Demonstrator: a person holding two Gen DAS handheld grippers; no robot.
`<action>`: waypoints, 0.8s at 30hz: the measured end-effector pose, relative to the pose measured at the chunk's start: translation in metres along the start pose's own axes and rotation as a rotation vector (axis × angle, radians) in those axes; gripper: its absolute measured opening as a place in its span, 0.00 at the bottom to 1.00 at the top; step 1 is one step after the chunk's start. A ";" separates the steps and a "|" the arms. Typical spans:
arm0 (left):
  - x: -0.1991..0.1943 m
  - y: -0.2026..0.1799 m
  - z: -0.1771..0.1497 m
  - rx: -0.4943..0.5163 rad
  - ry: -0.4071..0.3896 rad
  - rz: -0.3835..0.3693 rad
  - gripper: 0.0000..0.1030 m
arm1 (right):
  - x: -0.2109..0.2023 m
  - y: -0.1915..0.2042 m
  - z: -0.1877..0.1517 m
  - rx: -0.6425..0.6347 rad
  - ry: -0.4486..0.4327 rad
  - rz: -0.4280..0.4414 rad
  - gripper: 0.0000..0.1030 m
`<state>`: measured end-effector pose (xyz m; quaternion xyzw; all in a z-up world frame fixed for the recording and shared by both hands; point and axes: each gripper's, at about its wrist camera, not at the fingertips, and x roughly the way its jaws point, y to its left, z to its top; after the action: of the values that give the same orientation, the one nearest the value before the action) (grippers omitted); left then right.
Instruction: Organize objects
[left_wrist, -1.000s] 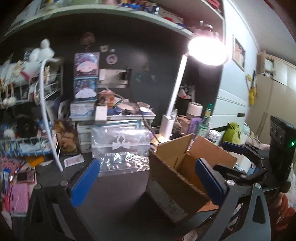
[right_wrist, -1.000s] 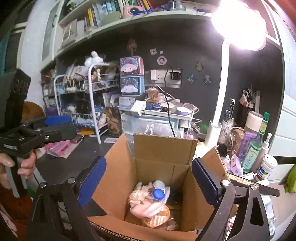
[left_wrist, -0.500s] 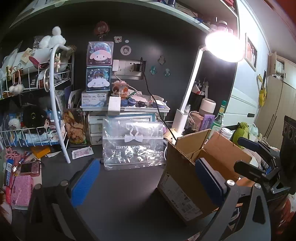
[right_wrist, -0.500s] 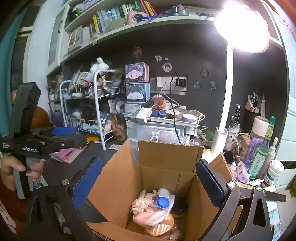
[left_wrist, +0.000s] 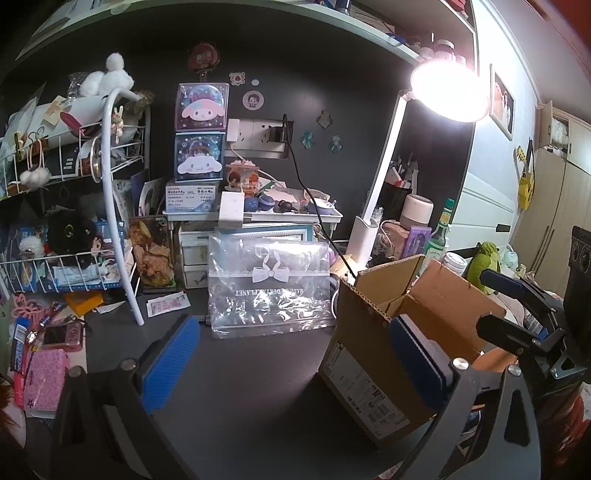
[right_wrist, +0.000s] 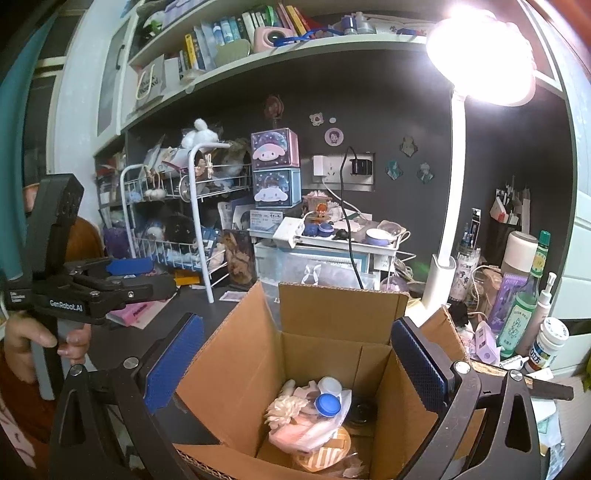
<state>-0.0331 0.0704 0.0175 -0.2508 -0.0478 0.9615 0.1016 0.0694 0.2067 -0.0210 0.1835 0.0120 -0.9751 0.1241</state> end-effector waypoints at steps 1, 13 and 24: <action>0.000 0.000 0.000 0.001 -0.002 0.002 0.99 | -0.001 0.001 0.000 0.001 0.000 -0.001 0.99; 0.001 0.002 -0.004 -0.003 0.003 0.012 0.99 | -0.003 0.001 -0.002 0.017 0.007 0.002 0.99; 0.001 0.006 -0.003 0.000 0.005 0.020 0.99 | -0.003 0.001 -0.003 0.017 0.008 0.003 0.99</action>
<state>-0.0333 0.0647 0.0133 -0.2538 -0.0453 0.9618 0.0921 0.0732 0.2062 -0.0223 0.1885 0.0038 -0.9742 0.1240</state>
